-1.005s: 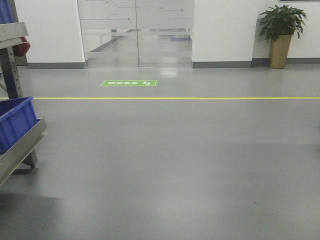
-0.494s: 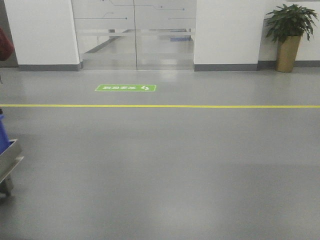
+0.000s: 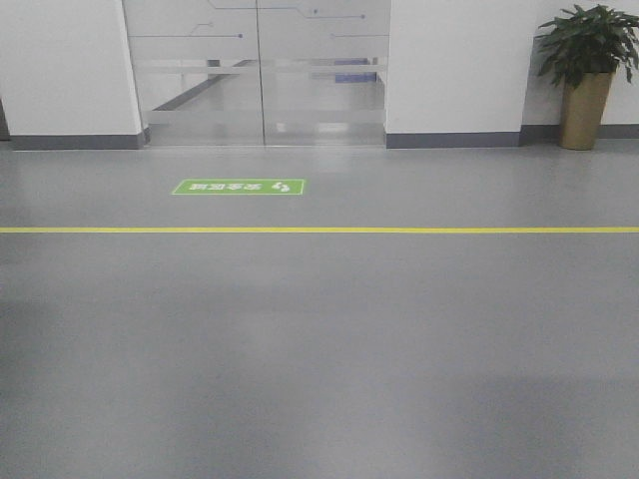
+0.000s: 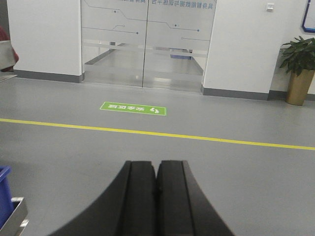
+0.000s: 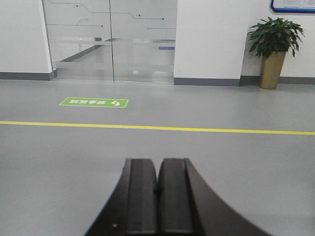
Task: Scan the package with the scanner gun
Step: 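Drive the base forward along the aisle toward the red table, then turn the base and approach the table with the box and scanner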
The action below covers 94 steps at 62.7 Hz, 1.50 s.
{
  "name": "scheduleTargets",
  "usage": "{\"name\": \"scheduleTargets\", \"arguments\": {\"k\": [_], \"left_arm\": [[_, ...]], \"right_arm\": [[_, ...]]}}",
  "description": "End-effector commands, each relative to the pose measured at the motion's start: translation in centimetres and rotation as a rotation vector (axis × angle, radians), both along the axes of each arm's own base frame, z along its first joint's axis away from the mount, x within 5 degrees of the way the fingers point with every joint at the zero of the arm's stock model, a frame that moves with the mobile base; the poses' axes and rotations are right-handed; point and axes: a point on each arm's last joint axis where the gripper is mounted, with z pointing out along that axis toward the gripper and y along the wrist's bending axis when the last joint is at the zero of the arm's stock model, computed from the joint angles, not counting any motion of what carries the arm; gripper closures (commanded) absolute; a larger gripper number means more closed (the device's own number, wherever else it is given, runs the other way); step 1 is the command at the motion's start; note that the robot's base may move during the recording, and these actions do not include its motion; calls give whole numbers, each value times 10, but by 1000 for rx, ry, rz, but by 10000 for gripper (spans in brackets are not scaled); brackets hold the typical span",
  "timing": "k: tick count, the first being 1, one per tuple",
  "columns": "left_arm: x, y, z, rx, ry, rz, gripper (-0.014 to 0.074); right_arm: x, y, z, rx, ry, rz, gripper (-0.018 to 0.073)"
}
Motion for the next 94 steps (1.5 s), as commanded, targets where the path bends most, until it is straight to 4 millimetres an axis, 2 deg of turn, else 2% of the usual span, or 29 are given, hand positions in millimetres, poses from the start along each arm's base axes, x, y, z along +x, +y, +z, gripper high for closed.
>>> {"name": "scheduleTargets", "arguments": {"k": [1,94], "left_arm": [[0,0,3,3,-21,-5,707],[0,0,3,3,-21,-5,707]], "right_arm": [[0,0,2,-6,-19,-3,727],[0,0,2,-6,-19,-3,727]]}}
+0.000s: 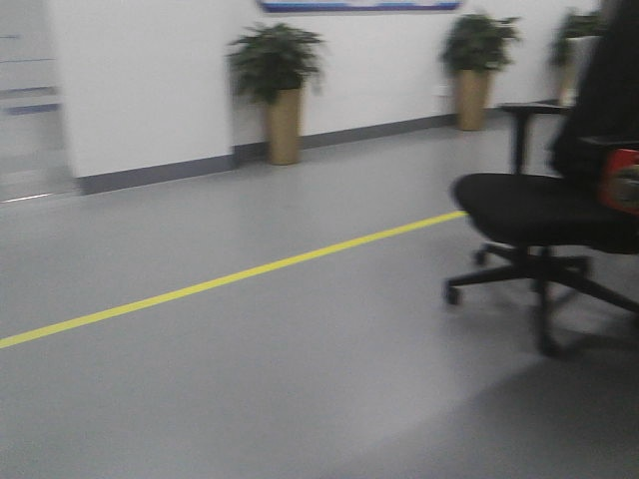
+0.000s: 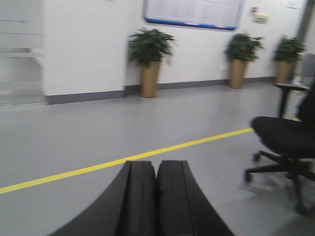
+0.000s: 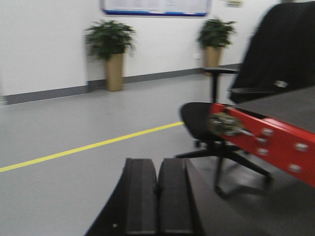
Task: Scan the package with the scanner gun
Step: 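Turn the base and approach the table with the box and scanner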
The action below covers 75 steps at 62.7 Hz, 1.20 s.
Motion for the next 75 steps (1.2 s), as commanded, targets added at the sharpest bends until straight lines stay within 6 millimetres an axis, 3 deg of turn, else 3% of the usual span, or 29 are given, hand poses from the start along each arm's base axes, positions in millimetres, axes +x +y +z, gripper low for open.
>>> {"name": "scheduleTargets", "arguments": {"k": [1,75], "left_arm": [[0,0,3,3,-21,-5,707],[0,0,3,3,-21,-5,707]], "right_arm": [[0,0,2,-6,-19,-3,727],[0,0,2,-6,-19,-3,727]]}}
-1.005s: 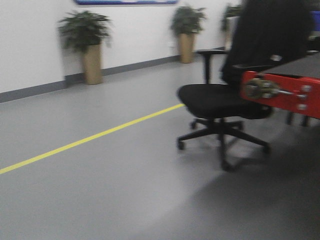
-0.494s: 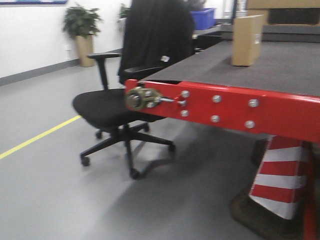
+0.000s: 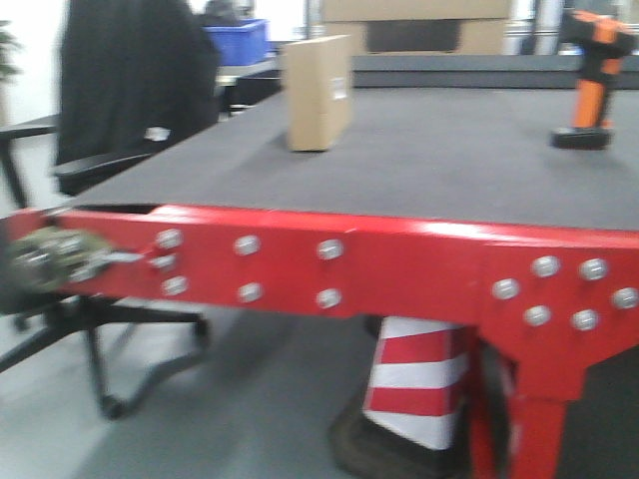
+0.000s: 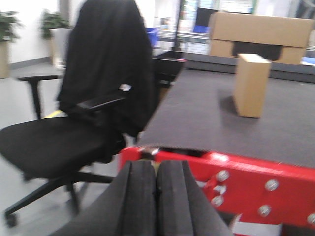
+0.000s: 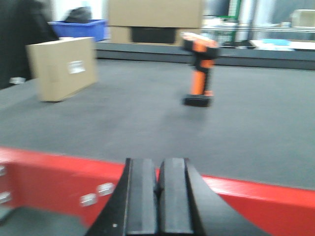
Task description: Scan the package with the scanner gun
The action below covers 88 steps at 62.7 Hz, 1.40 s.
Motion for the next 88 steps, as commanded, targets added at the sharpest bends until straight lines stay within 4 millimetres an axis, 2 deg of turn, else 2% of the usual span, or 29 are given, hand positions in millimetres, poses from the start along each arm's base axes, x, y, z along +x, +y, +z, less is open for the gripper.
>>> {"name": "scheduleTargets", "arguments": {"k": [1,88], "left_arm": [[0,0,3,3,-21,-5,707],[0,0,3,3,-21,-5,707]], "right_arm": [[0,0,2,-6,-19,-3,727],[0,0,2,-6,-19,-3,727]]}}
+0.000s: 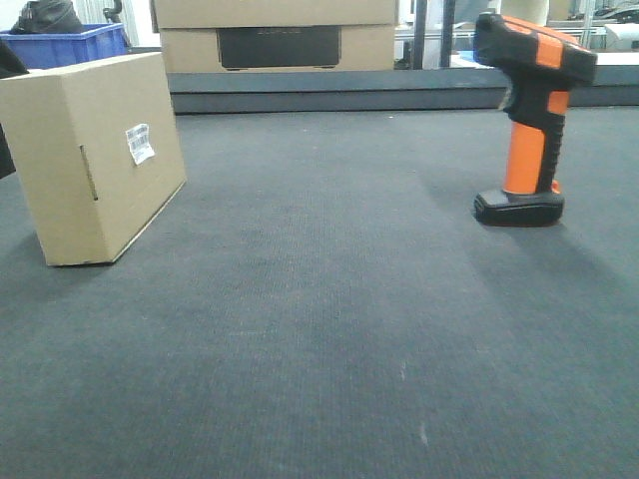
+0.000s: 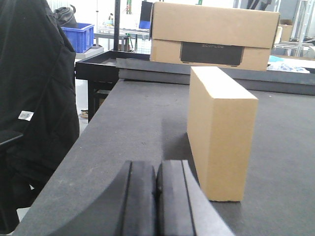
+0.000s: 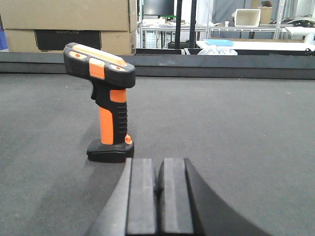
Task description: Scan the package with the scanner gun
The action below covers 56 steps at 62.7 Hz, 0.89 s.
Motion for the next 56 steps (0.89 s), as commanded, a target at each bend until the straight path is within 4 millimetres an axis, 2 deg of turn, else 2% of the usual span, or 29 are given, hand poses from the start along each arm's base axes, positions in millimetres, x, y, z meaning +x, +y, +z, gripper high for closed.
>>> {"name": "scheduleTargets", "arguments": {"k": [1,41,47,51,56], "left_arm": [[0,0,3,3,-21,-5,707],[-1,0,5,3,-46,-5,707],[-1,0,9,12,-98,-4,707],[-1,0,7,11,-65,-4,707],[-7,-1,29,-39,-8,-14,707]], "right_arm": [[0,0,2,-6,-19,-3,727],[0,0,3,-29,-34,-7,727],[-1,-1,6,-31,-61,-9,727],[-1,-1,9,-34,-94,-12,727],[-1,-1,12,-37,-132,-16,727]]}}
